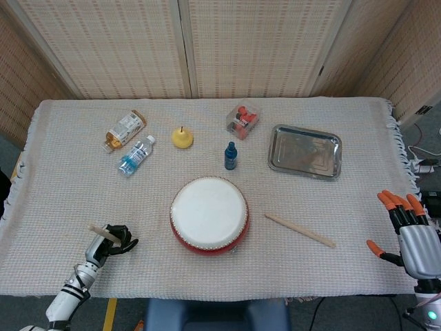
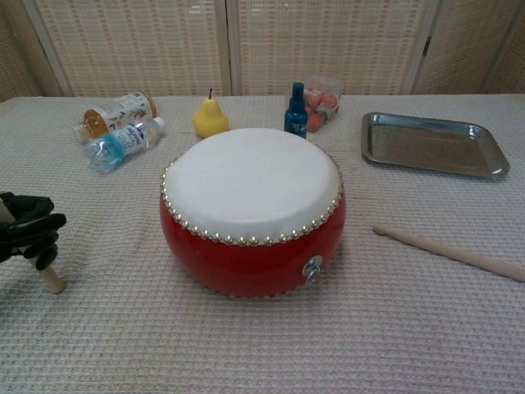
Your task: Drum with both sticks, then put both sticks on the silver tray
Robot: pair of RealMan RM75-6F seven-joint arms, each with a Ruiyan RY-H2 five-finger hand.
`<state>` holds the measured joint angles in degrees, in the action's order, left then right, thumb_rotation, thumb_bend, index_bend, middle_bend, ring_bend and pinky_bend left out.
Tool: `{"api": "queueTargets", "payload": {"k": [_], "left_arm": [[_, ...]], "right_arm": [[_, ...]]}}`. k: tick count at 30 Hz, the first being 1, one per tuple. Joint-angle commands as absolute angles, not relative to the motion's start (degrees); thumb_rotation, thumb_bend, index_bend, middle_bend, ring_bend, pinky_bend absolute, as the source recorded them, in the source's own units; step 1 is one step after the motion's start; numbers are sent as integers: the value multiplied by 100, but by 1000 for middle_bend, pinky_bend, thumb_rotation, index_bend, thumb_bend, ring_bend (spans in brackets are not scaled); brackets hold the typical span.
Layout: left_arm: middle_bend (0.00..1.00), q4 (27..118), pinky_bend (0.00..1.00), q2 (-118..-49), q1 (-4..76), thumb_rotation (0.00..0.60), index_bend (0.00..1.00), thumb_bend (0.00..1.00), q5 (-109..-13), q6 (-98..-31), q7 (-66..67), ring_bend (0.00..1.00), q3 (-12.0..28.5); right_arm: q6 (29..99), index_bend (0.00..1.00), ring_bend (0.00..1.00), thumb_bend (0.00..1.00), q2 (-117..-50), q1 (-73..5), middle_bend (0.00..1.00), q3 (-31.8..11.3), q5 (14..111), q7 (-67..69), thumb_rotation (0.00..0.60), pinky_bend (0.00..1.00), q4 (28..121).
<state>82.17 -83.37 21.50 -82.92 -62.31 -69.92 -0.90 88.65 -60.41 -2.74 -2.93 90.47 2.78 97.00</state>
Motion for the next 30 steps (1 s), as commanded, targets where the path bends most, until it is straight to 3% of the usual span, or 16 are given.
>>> {"api": "queueTargets", "payload": {"k": [1, 14, 21, 30], "left_arm": [[844, 8151, 673, -8446, 2116, 428, 819, 231, -8331, -6253, -6775, 751, -97], [882, 7953, 718, -8695, 2066, 518, 860, 234, -8272, -6219, -6371, 784, -29], [922, 7855, 768, -8824, 2016, 596, 902, 242, -8300, -6229, -6299, 823, -31], [955, 7736, 812, -8931, 1970, 600, 932, 240, -8352, -6217, -6306, 858, -56]], "right_arm": [[8859, 103, 0, 171, -6041, -275, 69, -293, 9041, 280, 600, 51, 9698], [8875, 103, 0, 172, -6042, -263, 69, -290, 9043, 286, 600, 51, 9699], [8865, 103, 0, 171, -6035, -270, 69, -297, 9039, 290, 600, 51, 9700], [8823, 101, 0, 171, -6033, -296, 69, -304, 9029, 274, 600, 51, 9710]]}}
